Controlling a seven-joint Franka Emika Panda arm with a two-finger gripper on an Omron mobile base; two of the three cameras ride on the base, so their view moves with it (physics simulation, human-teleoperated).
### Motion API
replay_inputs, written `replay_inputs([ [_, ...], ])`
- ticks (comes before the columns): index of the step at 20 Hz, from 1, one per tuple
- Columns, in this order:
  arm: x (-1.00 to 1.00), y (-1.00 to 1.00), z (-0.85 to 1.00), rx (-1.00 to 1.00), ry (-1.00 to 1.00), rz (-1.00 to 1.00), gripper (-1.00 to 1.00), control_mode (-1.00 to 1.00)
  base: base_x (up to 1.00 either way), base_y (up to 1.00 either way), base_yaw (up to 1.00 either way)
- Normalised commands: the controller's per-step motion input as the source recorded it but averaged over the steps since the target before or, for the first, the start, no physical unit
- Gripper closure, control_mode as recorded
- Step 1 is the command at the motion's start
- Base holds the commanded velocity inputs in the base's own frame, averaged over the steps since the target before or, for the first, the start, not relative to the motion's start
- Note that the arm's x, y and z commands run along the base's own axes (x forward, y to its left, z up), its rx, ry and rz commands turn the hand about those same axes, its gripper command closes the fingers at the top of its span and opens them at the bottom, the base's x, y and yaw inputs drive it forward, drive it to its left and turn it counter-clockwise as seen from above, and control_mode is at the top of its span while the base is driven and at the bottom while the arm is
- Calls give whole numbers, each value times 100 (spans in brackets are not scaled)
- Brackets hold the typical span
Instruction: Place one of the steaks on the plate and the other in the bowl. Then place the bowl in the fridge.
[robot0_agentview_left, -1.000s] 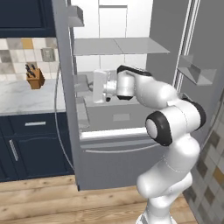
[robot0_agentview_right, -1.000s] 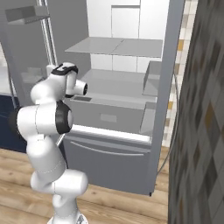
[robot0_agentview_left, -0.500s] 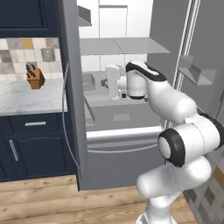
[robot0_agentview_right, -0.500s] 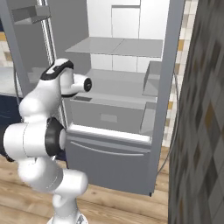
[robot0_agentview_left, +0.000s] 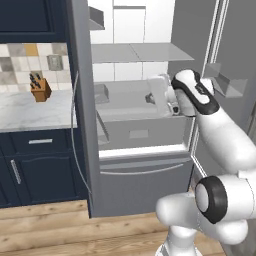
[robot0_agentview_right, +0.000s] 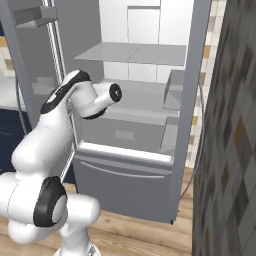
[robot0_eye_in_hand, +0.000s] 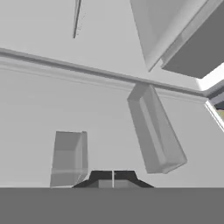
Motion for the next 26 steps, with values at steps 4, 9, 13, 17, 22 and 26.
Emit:
replay_inputs([
  [4,-36,-81,5,-46,8,-15,100,-100,0,0,0],
  [9,-46,-26,6,-48,9,-15,100,-100,0,0,0],
  [13,-85,58,-6,-64,1,0,-100,-100,0,0,0],
  [17,-79,-21,1,-48,0,0,-100,-100,0,0,0],
  [22,-44,-32,14,-28,-9,8,-100,-100,0,0,0],
  [26,-49,0,17,-2,-1,13,-100,-100,0,0,0],
])
